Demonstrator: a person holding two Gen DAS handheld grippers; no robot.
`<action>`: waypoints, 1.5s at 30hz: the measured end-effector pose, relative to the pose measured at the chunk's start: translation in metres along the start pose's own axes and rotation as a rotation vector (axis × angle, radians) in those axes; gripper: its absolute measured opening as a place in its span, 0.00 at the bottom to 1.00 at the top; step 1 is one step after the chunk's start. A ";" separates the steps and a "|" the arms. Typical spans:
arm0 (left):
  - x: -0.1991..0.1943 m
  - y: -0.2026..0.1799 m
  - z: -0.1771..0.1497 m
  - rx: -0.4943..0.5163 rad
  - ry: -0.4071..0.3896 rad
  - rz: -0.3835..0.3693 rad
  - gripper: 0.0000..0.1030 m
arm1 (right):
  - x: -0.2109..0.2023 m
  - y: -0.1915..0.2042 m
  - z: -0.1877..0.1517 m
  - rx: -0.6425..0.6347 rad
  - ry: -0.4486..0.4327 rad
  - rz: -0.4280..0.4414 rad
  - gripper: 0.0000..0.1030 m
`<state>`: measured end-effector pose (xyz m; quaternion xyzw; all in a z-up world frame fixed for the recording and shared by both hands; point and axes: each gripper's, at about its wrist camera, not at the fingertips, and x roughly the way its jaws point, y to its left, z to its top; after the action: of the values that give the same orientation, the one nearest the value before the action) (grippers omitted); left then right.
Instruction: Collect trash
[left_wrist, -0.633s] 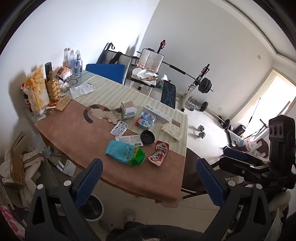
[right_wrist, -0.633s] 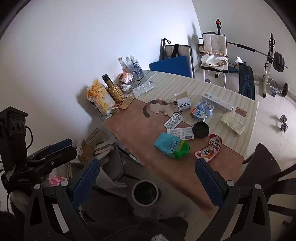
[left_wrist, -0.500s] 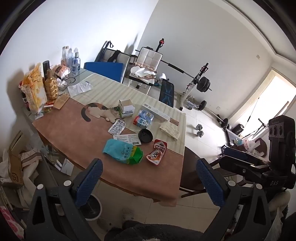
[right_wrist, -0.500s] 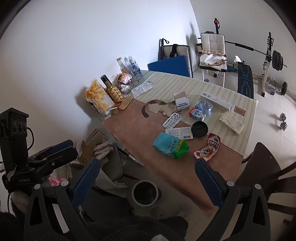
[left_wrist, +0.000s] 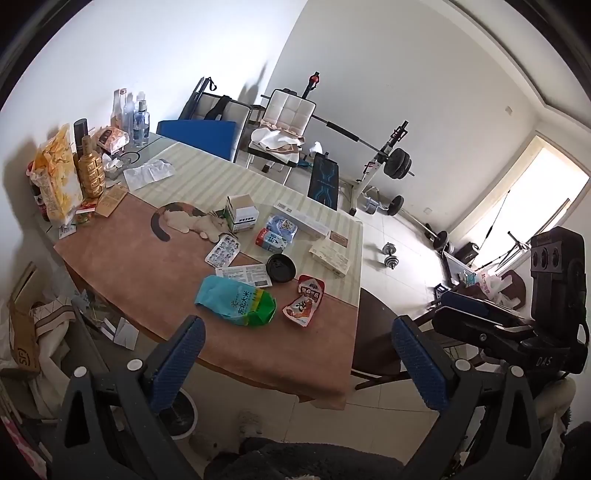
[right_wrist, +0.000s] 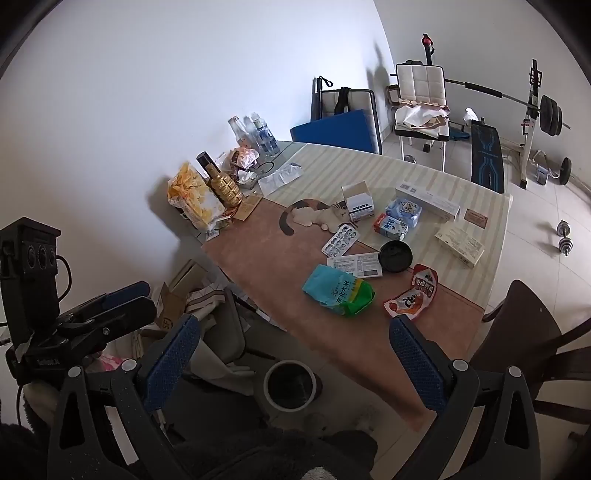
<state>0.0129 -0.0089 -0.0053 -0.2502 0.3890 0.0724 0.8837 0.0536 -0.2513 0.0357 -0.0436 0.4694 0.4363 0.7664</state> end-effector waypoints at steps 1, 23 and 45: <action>0.000 -0.001 0.000 0.001 -0.001 0.001 1.00 | 0.000 0.000 0.000 0.000 0.002 -0.001 1.00; -0.010 0.000 0.006 0.022 -0.012 0.007 1.00 | 0.000 0.004 0.004 -0.002 0.005 0.000 1.00; -0.012 -0.006 0.003 0.026 -0.017 0.004 1.00 | 0.001 0.007 0.006 -0.004 0.001 0.001 1.00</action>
<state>0.0091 -0.0118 0.0073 -0.2374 0.3828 0.0716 0.8899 0.0524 -0.2437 0.0410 -0.0451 0.4689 0.4377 0.7658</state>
